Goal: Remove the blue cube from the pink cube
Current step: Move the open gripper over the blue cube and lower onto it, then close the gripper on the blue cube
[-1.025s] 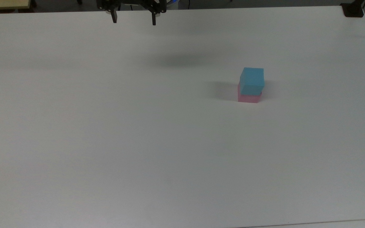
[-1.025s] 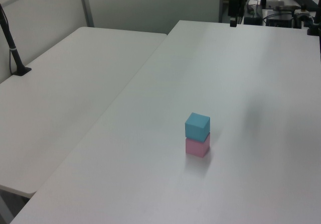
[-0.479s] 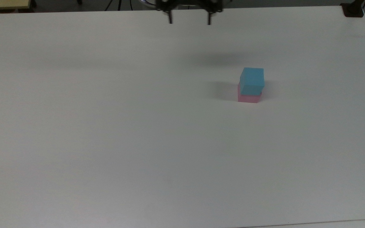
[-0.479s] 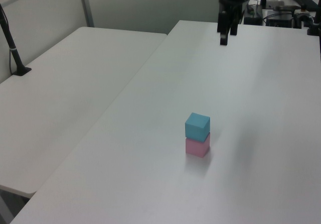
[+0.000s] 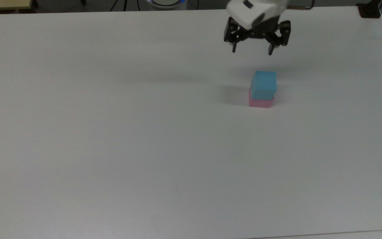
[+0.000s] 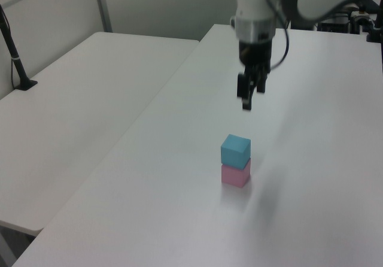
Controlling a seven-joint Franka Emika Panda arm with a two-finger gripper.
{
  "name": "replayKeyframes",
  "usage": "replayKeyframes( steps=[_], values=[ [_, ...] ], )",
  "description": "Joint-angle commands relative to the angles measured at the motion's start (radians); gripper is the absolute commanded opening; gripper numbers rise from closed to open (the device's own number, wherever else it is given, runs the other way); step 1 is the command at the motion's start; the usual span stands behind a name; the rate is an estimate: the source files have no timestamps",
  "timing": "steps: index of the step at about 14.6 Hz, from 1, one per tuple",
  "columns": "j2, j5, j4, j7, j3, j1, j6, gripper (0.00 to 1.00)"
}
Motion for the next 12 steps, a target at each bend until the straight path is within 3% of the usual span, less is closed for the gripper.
replayKeyframes(
  steps=[1,6,12],
  values=[
    [0.096,-0.051,-0.001,0.047,-0.015,0.076,0.078,1.0],
    [0.154,-0.093,-0.001,0.095,-0.015,0.098,0.163,1.0],
    [0.15,-0.091,-0.001,0.093,-0.014,0.101,0.177,1.0]
  ],
)
